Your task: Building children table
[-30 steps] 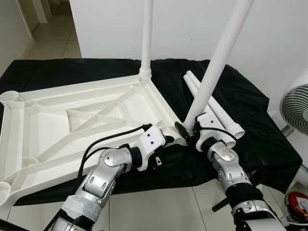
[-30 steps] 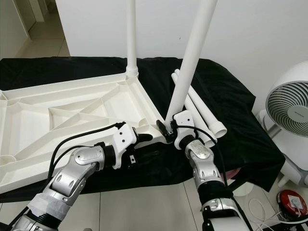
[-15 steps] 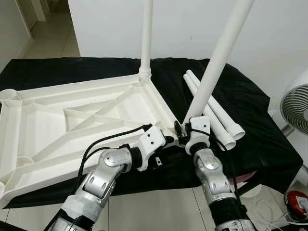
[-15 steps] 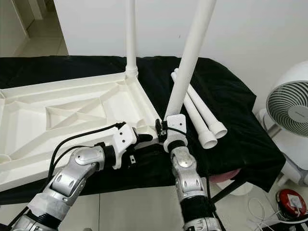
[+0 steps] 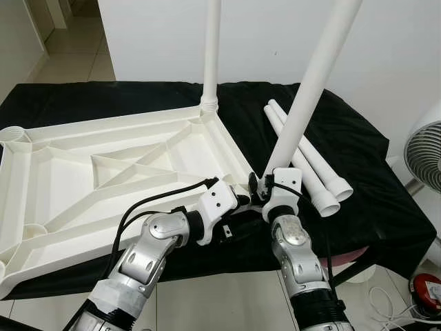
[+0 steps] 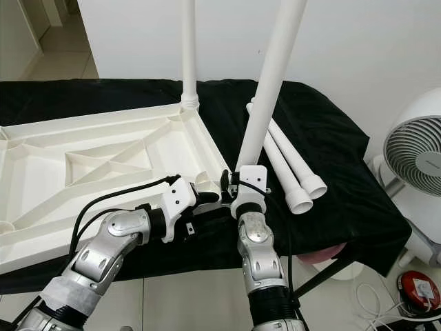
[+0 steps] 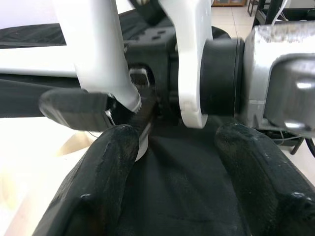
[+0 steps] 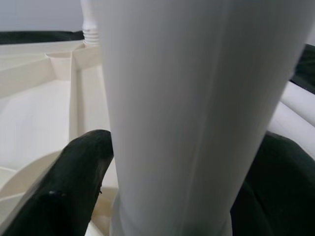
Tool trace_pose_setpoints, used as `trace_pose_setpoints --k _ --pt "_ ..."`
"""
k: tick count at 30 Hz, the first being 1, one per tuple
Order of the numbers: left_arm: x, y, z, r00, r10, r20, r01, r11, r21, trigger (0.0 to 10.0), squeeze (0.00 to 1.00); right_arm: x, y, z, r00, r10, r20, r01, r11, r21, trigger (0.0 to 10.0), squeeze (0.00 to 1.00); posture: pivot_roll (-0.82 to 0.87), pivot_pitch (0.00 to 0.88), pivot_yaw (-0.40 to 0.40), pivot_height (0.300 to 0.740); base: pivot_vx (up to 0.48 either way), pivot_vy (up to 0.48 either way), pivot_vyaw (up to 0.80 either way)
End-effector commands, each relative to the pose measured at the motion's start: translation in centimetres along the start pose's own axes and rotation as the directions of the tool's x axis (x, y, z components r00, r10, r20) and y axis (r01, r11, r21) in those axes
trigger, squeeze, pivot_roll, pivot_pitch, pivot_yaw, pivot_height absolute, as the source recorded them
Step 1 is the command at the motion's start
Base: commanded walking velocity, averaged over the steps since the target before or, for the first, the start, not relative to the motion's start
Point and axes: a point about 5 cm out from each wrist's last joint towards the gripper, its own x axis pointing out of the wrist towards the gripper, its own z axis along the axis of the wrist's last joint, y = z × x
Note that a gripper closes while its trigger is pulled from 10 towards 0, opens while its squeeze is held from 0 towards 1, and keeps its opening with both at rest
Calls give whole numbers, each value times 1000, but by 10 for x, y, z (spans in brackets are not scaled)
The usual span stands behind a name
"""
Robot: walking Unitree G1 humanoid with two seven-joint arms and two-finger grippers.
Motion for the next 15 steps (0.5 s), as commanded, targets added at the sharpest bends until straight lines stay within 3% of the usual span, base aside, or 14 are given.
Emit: trace_pose_setpoints --k 1,4,5,6,8,9,11,14,15 --pt "1 1 0 1000 20 -5 -20 1000 2 10000 0 1 -5 0 1000 23 -12 -23 1000 6 10000 1000 -72 0 -38 740 0 0 0" --pt "1 2 1 1000 22 -5 -22 1000 3 10000 0 2 -6 0 999 44 -18 -44 999 9 10000 1000 -72 0 -38 740 0 0 0" --pt "1 2 1 1000 24 -5 -24 1000 4 10000 0 3 -6 0 995 90 -30 -89 996 20 10000 863 -70 0 -39 740 0 0 0" --pt "1 3 1 1000 25 -5 -25 1000 5 10000 0 4 -7 0 988 154 -33 -153 988 19 10000 0 -72 0 -38 740 0 0 0" --pt "1 3 1 1000 25 -5 -25 1000 6 10000 0 7 -9 2 961 275 -38 -275 962 0 10000 0 -72 0 -37 740 0 0 0" --pt "1 3 1 1000 25 -5 -25 1000 6 10000 0 7 -9 2 961 275 -38 -275 962 0 10000 0 -72 0 -37 740 0 0 0" --pt "1 3 1 1000 23 -4 -23 1000 8 10000 0 12 -14 6 922 387 -28 -388 920 -53 10000 0 -74 0 -33 740 0 0 0" --pt "2 4 1 1000 23 -4 -22 1000 8 10000 0 14 -16 7 908 418 -24 -419 905 -73 10000 0 -74 0 -34 740 0 0 0" --pt "2 3 1 1000 21 -4 -21 1000 8 10000 0 18 -17 8 886 463 -28 -463 881 -98 10000 0 -75 0 -32 740 0 0 0"
